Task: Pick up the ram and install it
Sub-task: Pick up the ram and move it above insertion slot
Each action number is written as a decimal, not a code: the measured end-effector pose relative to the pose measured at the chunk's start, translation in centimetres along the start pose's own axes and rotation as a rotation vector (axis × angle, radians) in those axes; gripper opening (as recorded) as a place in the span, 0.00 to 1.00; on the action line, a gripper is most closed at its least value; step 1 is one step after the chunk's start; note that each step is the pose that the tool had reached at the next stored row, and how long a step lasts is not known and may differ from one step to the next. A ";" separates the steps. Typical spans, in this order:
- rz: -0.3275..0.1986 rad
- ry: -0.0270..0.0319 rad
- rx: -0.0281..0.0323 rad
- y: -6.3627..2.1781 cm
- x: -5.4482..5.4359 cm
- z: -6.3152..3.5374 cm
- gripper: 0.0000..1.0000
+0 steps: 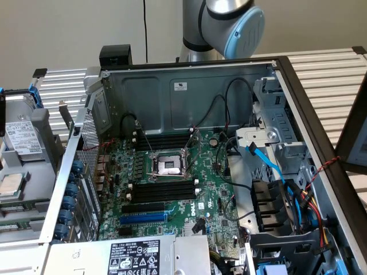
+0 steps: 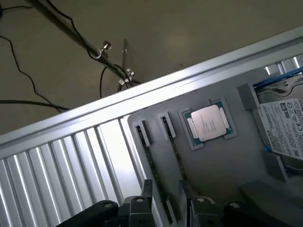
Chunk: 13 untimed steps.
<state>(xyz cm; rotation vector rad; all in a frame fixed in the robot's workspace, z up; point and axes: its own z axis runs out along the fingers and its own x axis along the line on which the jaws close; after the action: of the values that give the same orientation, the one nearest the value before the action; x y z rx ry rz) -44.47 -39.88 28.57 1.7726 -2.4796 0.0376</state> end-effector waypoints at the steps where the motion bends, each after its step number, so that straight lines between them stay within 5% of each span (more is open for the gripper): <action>1: -0.018 0.0008 0.0017 0.00 0.0 0.11 0.36; 8: -0.138 0.0075 0.0166 -0.03 -0.1 0.82 0.36; 13: -0.179 0.0071 0.0334 -0.15 -0.1 1.13 0.36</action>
<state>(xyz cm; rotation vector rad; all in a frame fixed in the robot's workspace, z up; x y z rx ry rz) -44.36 -39.88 27.43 1.9967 -2.3177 0.0727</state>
